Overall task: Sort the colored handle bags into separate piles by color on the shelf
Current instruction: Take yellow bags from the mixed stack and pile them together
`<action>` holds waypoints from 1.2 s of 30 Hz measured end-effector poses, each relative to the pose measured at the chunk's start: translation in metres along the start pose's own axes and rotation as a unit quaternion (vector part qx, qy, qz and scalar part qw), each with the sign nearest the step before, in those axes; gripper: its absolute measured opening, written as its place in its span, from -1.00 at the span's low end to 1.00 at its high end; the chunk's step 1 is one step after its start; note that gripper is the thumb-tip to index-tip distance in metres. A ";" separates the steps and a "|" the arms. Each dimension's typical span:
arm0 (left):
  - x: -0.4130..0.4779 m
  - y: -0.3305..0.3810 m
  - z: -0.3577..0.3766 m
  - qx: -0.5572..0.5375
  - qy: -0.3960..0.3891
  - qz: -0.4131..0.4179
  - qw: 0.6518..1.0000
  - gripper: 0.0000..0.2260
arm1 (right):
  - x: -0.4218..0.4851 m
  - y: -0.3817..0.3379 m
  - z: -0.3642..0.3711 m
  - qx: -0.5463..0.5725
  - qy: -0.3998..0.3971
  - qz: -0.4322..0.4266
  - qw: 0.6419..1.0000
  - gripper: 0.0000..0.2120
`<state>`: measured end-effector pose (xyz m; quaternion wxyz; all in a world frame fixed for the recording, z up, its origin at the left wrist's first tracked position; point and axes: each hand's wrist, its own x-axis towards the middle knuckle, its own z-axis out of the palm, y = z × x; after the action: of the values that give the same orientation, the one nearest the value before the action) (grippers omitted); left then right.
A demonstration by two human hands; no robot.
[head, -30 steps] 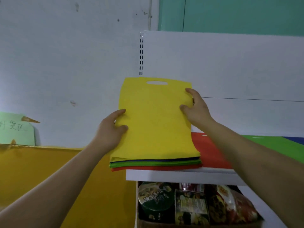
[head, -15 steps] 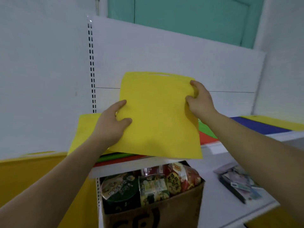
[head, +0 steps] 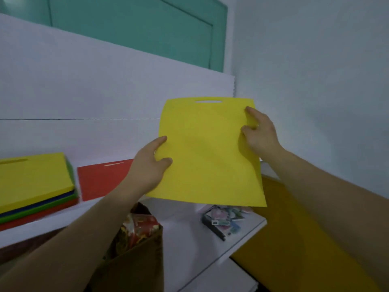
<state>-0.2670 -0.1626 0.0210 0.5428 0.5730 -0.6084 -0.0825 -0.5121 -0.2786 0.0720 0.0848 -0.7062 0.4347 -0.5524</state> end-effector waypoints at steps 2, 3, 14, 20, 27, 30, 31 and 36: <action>0.003 0.015 0.041 -0.008 -0.020 0.007 1.000 -0.50 | -0.004 0.028 -0.034 -0.019 0.010 0.018 1.000 -0.49; 0.004 0.023 0.060 -0.016 -0.031 0.008 0.999 -0.50 | -0.006 0.043 -0.049 -0.029 0.015 0.026 0.999 -0.49; 0.023 0.072 0.248 -0.081 -0.145 0.016 0.986 -0.49 | -0.011 0.171 -0.179 -0.122 0.060 0.138 0.981 -0.50; 0.058 0.069 0.325 -0.102 -0.196 0.023 0.975 -0.49 | 0.005 0.234 -0.198 -0.165 0.075 0.180 0.967 -0.48; 0.142 0.049 0.403 -0.140 -0.207 0.034 0.968 -0.50 | 0.079 0.296 -0.190 -0.191 0.091 0.192 0.958 -0.47; 0.180 0.042 0.426 -0.148 -0.206 0.038 0.967 -0.50 | 0.114 0.319 -0.180 -0.199 0.091 0.193 0.957 -0.45; 0.192 0.039 0.433 -0.151 -0.206 0.038 0.966 -0.50 | 0.124 0.327 -0.177 -0.198 0.092 0.194 0.956 -0.45; 0.231 0.021 0.457 -0.147 -0.199 0.025 0.969 -0.50 | 0.165 0.361 -0.156 -0.191 0.075 0.195 0.959 -0.40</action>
<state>-0.5674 -0.5755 -0.0148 0.4913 0.4435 -0.6994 -0.2700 -0.8316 -0.5584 0.0305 0.0216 -0.5673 0.6666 -0.4831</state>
